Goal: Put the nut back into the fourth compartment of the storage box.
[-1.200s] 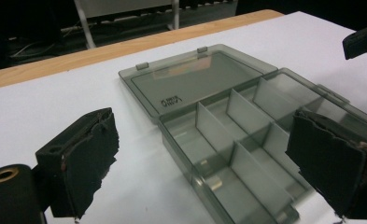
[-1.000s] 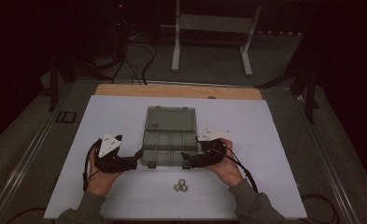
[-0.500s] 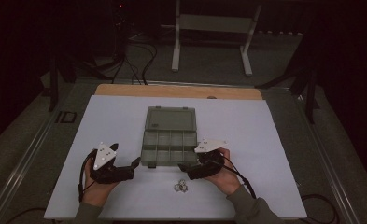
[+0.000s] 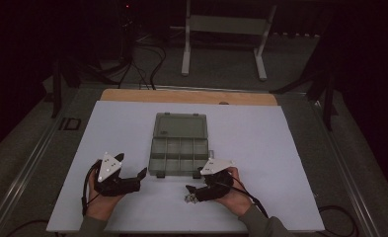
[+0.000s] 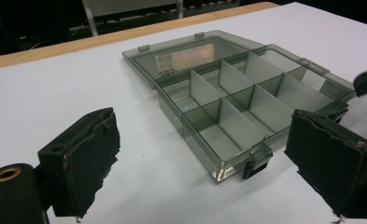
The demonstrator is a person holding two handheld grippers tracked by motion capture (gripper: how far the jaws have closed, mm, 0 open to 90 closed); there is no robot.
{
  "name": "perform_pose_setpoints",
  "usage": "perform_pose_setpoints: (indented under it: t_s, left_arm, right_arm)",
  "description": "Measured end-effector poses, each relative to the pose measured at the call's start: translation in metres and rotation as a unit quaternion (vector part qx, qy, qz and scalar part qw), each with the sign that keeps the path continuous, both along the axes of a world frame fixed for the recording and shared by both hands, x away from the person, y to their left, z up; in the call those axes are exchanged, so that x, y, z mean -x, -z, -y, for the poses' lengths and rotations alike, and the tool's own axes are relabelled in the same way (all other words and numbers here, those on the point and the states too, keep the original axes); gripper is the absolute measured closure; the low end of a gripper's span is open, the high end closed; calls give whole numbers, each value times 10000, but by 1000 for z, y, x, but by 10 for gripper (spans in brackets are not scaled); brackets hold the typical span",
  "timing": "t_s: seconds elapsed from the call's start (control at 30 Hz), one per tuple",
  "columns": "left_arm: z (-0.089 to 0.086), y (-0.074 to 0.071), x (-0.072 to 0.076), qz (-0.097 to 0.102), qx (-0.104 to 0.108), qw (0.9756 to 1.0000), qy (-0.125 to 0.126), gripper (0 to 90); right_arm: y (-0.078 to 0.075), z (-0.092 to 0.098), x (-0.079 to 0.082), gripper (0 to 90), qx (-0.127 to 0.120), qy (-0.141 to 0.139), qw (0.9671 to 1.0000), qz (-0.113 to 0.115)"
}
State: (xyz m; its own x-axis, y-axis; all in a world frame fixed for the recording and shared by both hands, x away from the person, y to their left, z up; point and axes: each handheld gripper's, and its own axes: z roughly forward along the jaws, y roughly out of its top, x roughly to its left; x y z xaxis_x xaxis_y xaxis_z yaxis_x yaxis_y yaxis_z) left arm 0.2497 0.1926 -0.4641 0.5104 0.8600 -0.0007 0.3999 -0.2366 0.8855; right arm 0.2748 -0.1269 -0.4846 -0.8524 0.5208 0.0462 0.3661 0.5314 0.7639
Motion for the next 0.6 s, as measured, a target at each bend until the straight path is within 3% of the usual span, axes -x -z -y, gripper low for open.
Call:
perform_pose_setpoints:
  t_s: [0.6]
  left_arm:
    - [5,3,-2,-8,-89,9999,87,102]
  right_arm:
    - [14,-9,4,380,385,-196,9990,-89]
